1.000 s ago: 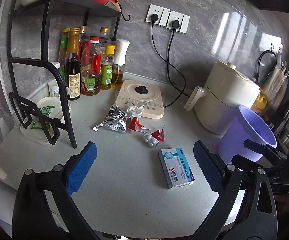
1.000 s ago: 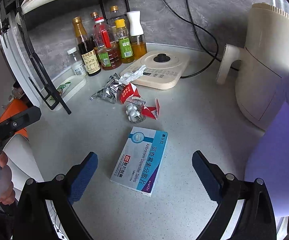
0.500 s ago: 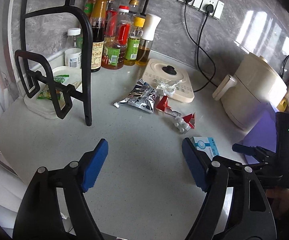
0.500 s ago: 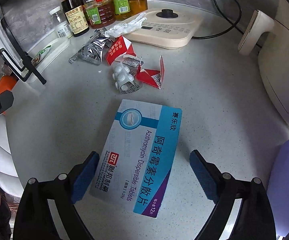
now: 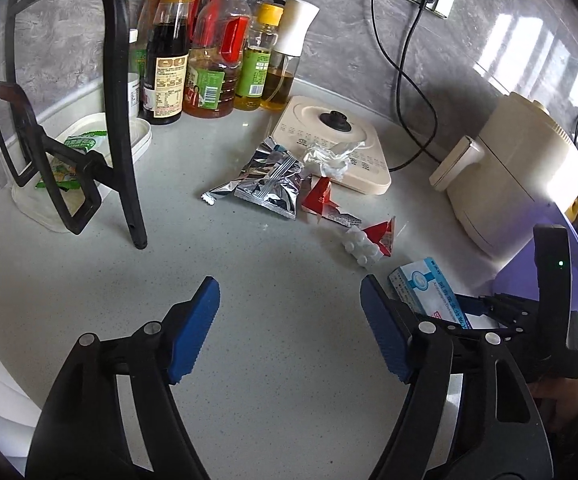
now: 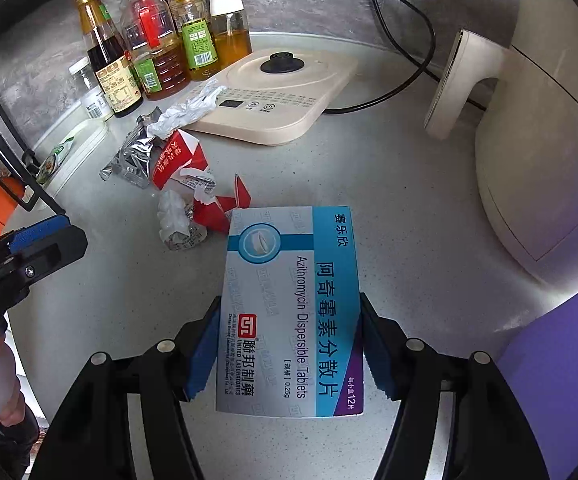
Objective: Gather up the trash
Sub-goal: 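Grasp the blue-and-white medicine box with the right gripper, then grasp the white blister pack with the left gripper while right gripper holds the box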
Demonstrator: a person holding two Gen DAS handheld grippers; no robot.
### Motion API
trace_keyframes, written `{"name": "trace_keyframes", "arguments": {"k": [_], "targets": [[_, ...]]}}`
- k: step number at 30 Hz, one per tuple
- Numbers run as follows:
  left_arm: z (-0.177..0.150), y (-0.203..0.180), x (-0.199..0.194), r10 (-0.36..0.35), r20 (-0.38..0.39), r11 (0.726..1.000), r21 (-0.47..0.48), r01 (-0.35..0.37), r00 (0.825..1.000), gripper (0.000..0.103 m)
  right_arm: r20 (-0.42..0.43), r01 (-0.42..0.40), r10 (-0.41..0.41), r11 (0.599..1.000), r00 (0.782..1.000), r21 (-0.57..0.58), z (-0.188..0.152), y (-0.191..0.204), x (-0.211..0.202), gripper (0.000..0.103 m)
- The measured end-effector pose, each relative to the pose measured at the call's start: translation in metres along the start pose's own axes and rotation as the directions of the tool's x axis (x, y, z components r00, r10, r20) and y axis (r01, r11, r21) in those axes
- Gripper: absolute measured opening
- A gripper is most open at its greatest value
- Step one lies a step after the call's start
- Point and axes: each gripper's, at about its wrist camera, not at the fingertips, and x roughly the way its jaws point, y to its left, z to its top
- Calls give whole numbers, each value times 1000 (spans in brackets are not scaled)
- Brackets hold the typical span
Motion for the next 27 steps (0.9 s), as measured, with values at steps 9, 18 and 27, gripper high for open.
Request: {"name": "trace_keyframes", "arguments": {"k": [9,18,27], "targets": [[16,-39,48,-66,-65,994,88,72,996,72,11,21,-21,999,1000,31,4,-20,6,63],[22,-67,100,-44,-191,978,194,82,981,69,30,19,-20,999,999,41,6,-30,11,63],[29,-81,125,7,-208,963,266,50,978,42,51,-6,4,999,999,34,1,-21,2,63]]}}
